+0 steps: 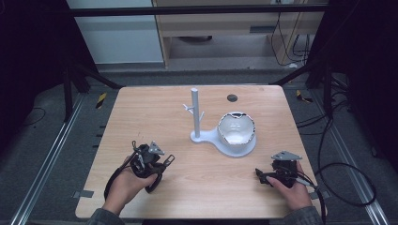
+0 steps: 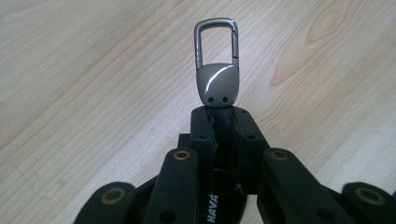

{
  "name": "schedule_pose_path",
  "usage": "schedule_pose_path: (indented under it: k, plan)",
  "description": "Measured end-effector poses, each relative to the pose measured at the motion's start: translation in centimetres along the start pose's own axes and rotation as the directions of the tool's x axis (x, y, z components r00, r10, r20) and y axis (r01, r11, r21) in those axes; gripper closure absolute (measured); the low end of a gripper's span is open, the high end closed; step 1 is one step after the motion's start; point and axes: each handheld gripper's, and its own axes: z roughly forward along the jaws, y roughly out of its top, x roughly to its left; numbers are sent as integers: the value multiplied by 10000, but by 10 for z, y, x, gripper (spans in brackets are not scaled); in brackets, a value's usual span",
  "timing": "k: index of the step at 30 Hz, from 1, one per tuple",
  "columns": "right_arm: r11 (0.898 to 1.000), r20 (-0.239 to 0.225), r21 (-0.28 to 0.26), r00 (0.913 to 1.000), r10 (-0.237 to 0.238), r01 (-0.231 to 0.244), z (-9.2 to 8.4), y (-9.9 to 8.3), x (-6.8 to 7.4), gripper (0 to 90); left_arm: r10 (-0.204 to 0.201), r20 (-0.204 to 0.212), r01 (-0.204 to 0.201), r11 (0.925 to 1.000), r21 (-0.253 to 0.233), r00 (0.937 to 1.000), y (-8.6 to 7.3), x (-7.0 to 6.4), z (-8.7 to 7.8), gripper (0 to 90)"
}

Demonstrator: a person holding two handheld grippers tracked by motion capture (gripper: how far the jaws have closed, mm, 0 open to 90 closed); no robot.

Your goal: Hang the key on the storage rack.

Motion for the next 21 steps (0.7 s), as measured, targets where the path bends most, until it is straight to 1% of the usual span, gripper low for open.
schedule_pose_path:
  k: [1, 3, 8, 11, 15, 17, 18, 19, 21]
  plan:
    - [10000, 1, 3, 10000, 3, -3, 0, 0, 0, 5, 3, -23, -3, 10000, -100, 10000, 0, 0, -1, 806]
    - [10000, 4, 2, 10000, 9, -9, 0, 0, 0, 4, 32, -90, -33, 9999, -142, 10000, 0, 0, -3, 806]
    - [10000, 6, 2, 10000, 9, -9, 0, 0, 0, 4, 12, -332, -34, 9979, -654, 9994, 0, -1, -8, 807]
    - [10000, 7, 5, 10000, -5, 5, 0, 0, 0, 5, -88, -565, 29, 9946, -1037, 9984, -1, -2, -11, 807]
    - [10000, 5, 1, 10000, 9, -9, 0, 0, 0, 4, -216, -789, 85, 9866, -1631, 9966, -1, -2, -15, 808]
    - [10000, 7, 1, 10000, 14, -14, 0, 0, 0, 5, -342, -828, 172, 9802, -1970, 9960, -1, -2, -16, 808]
    - [10000, 8, 2, 10000, 12, -12, 0, 0, 0, 4, -448, -857, 248, 9747, -2221, 9953, 0, -2, -17, 808]
    - [10000, 7, 3, 10000, 12, -12, 0, 0, 0, 4, -448, -857, 248, 9747, -2221, 9953, 0, -2, -17, 808]
    - [10000, 7, 0, 10000, 9, -9, 0, 0, 0, 4, -488, -888, 268, 9719, -2339, 9949, 0, -2, -18, 808]
